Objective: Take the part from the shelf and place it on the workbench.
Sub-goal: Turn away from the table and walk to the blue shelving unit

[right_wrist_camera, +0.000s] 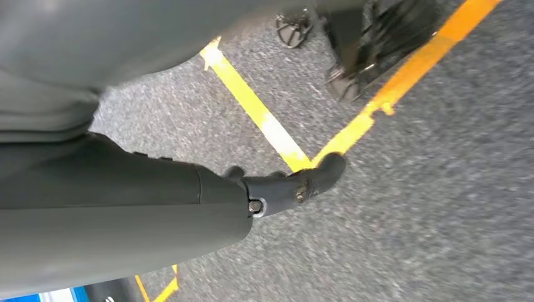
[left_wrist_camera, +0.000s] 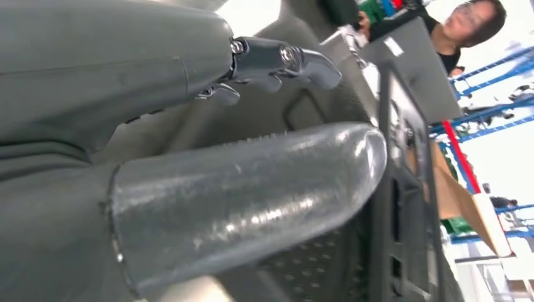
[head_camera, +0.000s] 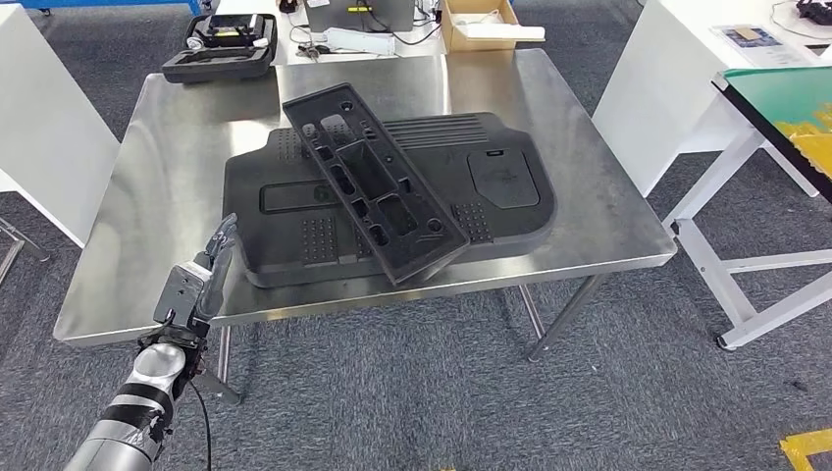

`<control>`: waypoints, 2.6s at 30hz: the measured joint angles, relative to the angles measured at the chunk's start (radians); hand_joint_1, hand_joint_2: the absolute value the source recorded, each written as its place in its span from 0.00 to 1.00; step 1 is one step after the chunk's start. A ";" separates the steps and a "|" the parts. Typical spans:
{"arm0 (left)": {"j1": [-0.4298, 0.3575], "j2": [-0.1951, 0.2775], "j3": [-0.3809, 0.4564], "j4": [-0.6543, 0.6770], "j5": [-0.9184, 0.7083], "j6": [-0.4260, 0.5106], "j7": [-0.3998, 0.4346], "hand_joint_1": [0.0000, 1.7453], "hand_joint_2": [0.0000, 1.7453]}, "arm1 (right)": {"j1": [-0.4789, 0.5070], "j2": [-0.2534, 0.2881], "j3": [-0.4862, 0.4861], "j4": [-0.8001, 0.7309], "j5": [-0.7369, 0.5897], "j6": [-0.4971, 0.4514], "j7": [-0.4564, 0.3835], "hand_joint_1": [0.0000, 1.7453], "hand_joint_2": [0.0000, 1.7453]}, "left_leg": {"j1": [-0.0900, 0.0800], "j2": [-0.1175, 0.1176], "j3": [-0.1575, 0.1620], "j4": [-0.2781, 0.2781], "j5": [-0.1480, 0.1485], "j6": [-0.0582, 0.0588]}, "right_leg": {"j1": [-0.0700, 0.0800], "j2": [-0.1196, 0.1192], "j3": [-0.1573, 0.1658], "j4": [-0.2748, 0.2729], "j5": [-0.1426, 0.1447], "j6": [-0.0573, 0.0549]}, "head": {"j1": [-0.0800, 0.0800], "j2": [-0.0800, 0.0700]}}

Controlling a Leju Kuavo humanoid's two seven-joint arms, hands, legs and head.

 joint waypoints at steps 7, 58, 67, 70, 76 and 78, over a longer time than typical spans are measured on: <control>0.008 0.000 0.010 -0.005 0.000 -0.002 0.000 0.00 0.00 | -0.008 -0.007 -0.004 0.000 -0.002 0.003 -0.007 0.00 0.00 | -0.019 0.003 -0.097 -0.001 0.088 -0.006 | 0.034 -0.004 0.214 -0.138 -0.005 -0.015 | -0.001 0.000; 0.152 -0.103 0.277 0.282 0.220 0.003 -0.135 0.00 0.00 | -0.001 0.017 0.000 0.001 -0.001 -0.005 -0.045 0.00 0.00 | 0.011 0.028 -0.038 0.041 -0.004 -0.040 | 0.020 -0.087 0.220 -0.166 -0.020 -0.011 | -0.017 0.000; 0.169 -0.133 0.427 0.643 0.217 0.173 -0.073 0.00 0.00 | 0.004 0.028 0.020 0.002 0.006 -0.021 -0.029 0.00 0.00 | 0.011 -0.077 -0.060 0.034 0.022 -0.023 | 0.017 0.027 0.149 -0.077 -0.032 0.000 | -0.011 0.000; 0.181 -0.143 0.446 0.711 0.205 0.232 -0.006 0.00 0.00 | 0.001 0.031 0.029 0.002 0.010 -0.023 -0.018 0.00 0.00 | 0.008 -0.108 -0.062 0.027 0.033 -0.040 | 0.024 0.059 0.189 -0.173 0.004 -0.013 | -0.012 0.000; 0.231 -0.157 0.471 0.799 0.196 0.297 0.152 0.00 0.00 | 0.000 0.044 0.062 0.002 0.049 -0.023 0.002 0.00 0.00 | 0.004 -0.033 -0.119 0.136 -0.041 -0.065 | 0.019 -0.005 0.198 -0.191 0.031 -0.052 | -0.019 0.000; 0.236 -0.162 0.473 0.814 0.190 0.316 0.210 0.00 0.00 | 0.004 0.044 0.081 0.002 0.078 -0.024 0.009 0.00 0.00 | 0.005 -0.002 -0.167 0.256 -0.101 -0.071 | 0.024 -0.035 0.195 -0.190 0.031 -0.053 | -0.021 0.000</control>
